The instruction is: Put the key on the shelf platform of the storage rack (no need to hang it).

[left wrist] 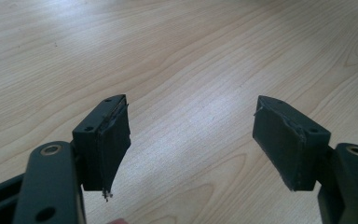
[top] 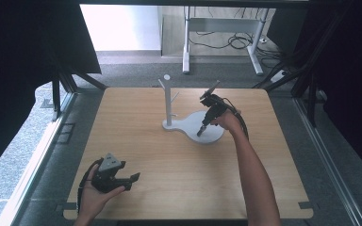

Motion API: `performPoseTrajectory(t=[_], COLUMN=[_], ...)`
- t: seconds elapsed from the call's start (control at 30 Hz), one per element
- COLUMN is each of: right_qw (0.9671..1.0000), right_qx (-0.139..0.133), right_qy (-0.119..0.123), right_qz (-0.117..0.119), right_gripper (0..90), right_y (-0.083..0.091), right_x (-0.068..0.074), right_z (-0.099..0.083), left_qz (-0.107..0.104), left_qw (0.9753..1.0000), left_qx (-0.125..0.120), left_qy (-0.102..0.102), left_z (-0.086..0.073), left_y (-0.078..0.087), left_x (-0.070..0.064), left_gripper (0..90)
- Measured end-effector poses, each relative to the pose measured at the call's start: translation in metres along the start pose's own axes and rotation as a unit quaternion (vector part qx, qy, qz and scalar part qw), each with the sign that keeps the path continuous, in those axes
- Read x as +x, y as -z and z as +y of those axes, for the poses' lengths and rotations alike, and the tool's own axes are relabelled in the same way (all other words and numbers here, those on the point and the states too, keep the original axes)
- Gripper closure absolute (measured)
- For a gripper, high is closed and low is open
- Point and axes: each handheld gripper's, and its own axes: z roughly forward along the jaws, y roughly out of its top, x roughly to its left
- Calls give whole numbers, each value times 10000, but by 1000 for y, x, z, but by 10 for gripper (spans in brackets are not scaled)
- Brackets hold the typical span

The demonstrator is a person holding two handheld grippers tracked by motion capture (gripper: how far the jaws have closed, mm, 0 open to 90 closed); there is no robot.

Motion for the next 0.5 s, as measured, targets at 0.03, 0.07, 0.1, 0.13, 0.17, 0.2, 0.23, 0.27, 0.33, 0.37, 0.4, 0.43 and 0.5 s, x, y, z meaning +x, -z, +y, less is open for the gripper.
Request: performPoseTrajectory(t=[0.03,0.07,0.1,0.13,0.17,0.2,0.23,0.27,0.33,0.37,0.4,0.43,0.5], right_qw=[10000,10000,10000,10000,9999,9999,9999,9998,9997,9996,9996,9996,9996], right_qx=[3,-2,-2,0,-21,-21,-46,-53,-41,-51,-47,-52,-52], right_qy=[-8,-14,-14,-45,-19,-19,-52,-80,-97,-143,-155,-173,-196], right_qz=[-35,-45,-45,-70,-125,-125,-143,-184,-202,-227,-228,-229,-218], right_gripper=[892,892,892,892,892,892,892,892,892,892,892,892,891], right_y=[-1,-3,-3,-4,-6,-6,-8,-11,-12,-15,-16,-17,-20], right_x=[-1,-2,-2,-2,-4,-4,-4,-7,-7,-9,-9,-10,-10], right_z=[-1,-1,-1,-2,-3,-3,-3,-5,-6,-7,-7,-7,-8], left_qz=[2,2,2,-9,-14,-14,-13,-16,-10,-9,-9,-7,-15], left_qw=[10000,10000,10000,10000,10000,10000,10000,10000,10000,10000,10000,10000,10000], left_qx=[3,3,3,6,1,-2,-11,-10,-10,-8,-9,5,14], left_qy=[-2,1,1,2,10,11,15,17,25,26,19,10,-1], left_z=[0,0,0,0,0,0,0,0,0,0,0,0,0], left_y=[0,0,0,0,0,0,1,1,1,1,0,0,0], left_x=[0,0,0,0,0,0,0,0,1,1,0,0,-1], left_gripper=[275,276,275,275,275,275,275,275,275,275,275,275,275])
